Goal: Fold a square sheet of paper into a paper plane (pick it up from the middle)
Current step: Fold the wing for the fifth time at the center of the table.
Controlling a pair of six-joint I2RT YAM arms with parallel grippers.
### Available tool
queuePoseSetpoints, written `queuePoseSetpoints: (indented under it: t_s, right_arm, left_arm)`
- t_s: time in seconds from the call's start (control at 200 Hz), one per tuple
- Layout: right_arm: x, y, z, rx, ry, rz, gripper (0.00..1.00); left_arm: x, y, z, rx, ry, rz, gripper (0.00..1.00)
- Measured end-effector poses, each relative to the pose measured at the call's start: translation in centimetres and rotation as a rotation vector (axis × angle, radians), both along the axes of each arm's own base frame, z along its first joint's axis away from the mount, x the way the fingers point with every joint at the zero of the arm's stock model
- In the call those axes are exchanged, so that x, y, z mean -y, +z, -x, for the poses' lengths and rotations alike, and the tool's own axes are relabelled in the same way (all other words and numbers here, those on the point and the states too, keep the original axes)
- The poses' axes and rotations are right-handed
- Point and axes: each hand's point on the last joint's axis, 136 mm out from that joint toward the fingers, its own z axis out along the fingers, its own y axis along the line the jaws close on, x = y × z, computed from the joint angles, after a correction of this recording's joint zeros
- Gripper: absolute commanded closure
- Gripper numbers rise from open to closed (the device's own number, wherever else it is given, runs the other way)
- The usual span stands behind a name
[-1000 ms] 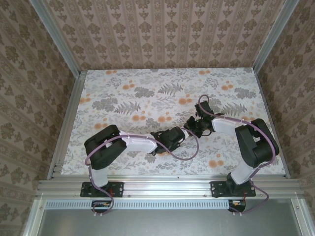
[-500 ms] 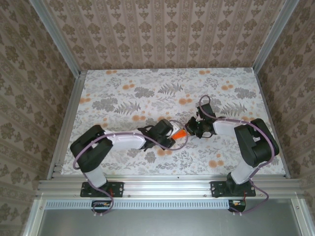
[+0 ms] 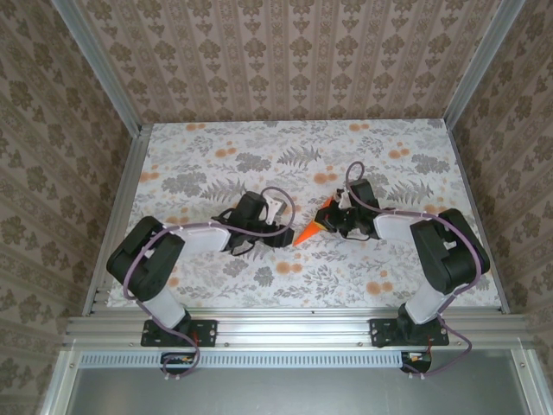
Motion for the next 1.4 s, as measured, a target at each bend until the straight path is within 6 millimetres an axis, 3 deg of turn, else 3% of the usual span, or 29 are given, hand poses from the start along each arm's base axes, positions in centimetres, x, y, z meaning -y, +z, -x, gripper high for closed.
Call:
queuePoseSetpoints:
  t_s: [0.205,0.44,0.62,1.015,1.17,1.4]
  right_arm:
    - [-0.6,-1.5,0.8,0.017,0.083,-0.002,0.90]
    - [-0.5,-2.9,1.4,0.028,0.113,-0.005,0.89]
    - [-0.3,-3.5,1.1,0.039,0.120,-0.006,0.87]
    - [-0.3,-3.4,0.9,0.052,0.139,-0.047,0.83]
    - [-0.2,-3.4,0.9,0.055,0.141,-0.052,0.83]
    - [-0.2,-3.4,1.0,0.054,0.142,-0.054,0.83]
  left_arm:
    - [0.9,1.3,-0.2,-0.064,0.019,0.108,0.45]
    - [1.7,-0.3,0.1,-0.152,0.013,0.121,0.50]
    - [2.5,-0.2,-0.3,-0.169,-0.003,0.134,0.53]
    - [4.0,-1.0,-0.5,-0.255,-0.041,0.110,0.70]
    - [4.5,-1.5,0.2,-0.281,-0.067,0.080,0.80]
    - [4.9,-1.6,1.0,-0.284,-0.103,0.034,0.86]
